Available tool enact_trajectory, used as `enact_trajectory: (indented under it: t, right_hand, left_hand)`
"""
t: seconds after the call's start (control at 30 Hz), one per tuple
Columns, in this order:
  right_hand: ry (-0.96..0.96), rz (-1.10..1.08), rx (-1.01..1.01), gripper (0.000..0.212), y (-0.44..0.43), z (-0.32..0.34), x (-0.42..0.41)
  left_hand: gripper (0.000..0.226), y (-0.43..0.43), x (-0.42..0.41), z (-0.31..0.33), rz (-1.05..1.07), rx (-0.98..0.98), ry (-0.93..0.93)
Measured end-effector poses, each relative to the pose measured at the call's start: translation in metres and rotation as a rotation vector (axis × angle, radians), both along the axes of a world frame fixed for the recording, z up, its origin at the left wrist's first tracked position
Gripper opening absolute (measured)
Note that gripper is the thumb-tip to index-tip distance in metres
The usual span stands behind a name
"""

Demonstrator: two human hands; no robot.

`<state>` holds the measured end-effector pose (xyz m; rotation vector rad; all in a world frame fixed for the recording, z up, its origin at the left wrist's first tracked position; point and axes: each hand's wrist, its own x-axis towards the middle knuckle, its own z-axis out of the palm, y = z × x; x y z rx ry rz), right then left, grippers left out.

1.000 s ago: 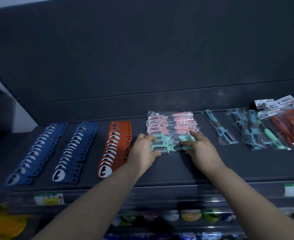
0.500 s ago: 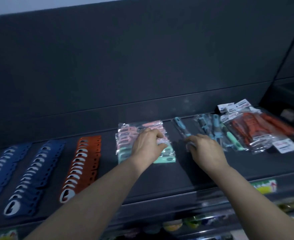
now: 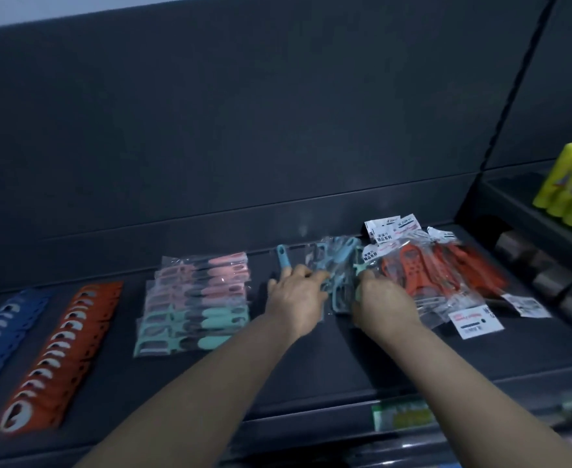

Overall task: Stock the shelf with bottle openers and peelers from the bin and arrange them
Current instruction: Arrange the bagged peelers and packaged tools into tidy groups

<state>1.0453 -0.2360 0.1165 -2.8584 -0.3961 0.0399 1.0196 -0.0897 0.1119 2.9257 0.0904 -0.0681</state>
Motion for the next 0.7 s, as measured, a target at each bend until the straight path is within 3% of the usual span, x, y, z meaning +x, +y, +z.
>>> enact_trajectory:
  t: [0.2, 0.33, 0.47, 0.53, 0.57, 0.63, 0.7]
  right_hand:
    - [0.160, -0.073, 0.144, 0.051, 0.003, 0.013, 0.006]
    - [0.171, -0.163, 0.399, 0.047, 0.001, 0.026, 0.015]
    - [0.025, -0.067, 0.535, 0.048, -0.004, 0.033, 0.015]
    - [-0.152, 0.090, 0.453, 0.055, -0.006, 0.034, 0.010]
    - [-0.243, 0.183, 0.371, 0.059, -0.006, 0.033, 0.008]
    - [-0.386, 0.351, 0.188, 0.066, -0.006, 0.026, 0.005]
    - [-0.490, 0.484, 0.078, 0.077, -0.002, 0.021, 0.003]
  left_hand:
    - [0.051, 0.005, 0.000, -0.008, 0.094, -0.119, 0.017]
    - [0.052, 0.005, 0.002, -0.011, 0.129, -0.169, 0.023]
    - [0.044, 0.004, 0.004, -0.006, 0.142, -0.182, -0.029]
    - [0.037, 0.006, 0.007, 0.005, 0.253, -0.390, -0.220]
    - [0.038, 0.007, 0.007, 0.014, 0.347, -0.609, -0.306]
    - [0.047, 0.013, 0.004, 0.033, 0.532, -1.129, -0.325]
    - [0.050, 0.027, -0.004, 0.044, 0.640, -1.351, -0.269]
